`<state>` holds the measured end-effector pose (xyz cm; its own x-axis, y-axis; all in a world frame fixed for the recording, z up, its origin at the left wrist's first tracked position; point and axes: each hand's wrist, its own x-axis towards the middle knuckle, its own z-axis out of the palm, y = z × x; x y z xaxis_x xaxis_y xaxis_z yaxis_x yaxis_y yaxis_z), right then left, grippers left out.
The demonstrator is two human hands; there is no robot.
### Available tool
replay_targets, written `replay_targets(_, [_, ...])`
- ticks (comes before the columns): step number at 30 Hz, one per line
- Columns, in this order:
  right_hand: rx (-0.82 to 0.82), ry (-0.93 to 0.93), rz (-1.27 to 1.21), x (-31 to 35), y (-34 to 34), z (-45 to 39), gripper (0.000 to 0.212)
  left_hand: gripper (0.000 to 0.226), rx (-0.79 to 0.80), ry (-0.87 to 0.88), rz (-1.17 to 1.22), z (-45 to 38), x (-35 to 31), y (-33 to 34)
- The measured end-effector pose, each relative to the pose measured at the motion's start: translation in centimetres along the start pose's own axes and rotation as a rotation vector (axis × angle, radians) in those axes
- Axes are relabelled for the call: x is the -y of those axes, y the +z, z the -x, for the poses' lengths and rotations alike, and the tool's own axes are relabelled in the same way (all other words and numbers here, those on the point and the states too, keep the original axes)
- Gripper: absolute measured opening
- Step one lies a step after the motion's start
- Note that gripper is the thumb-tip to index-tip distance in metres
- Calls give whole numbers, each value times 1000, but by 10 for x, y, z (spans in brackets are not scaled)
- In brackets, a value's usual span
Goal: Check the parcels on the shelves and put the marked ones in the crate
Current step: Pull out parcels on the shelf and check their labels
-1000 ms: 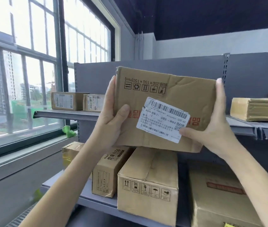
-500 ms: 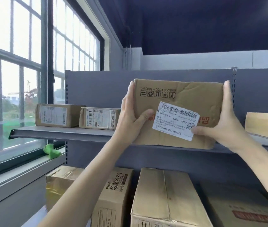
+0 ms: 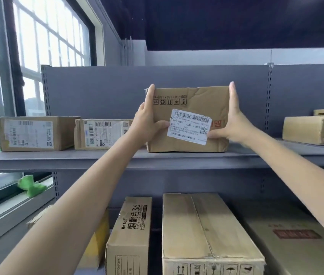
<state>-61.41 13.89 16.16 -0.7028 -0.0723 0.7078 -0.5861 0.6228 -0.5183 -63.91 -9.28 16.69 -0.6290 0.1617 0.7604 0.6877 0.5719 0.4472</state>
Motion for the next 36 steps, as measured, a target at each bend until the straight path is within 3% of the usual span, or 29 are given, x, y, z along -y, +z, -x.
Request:
replay_targets(10, [-25,7,-17,-18,18,-21,134,90,-67,-55,-23,-9,19,25])
replay_targets(14, [-53,-27,14,-22,19,-27,132,78,-127,52,-404,-11,22,34])
replay_targets(19, [-160,-161,341,-16,17,-41,112,71,-147,181,-709,-34,17,26])
replay_targets(23, [-115,-198,490,-19,11,-47,101,73,-134,256,-718,-41,18,28])
replay_targets(36, [-130,-208,508,-23,12,-49,100,70,-200,273,-730,-42,19,34])
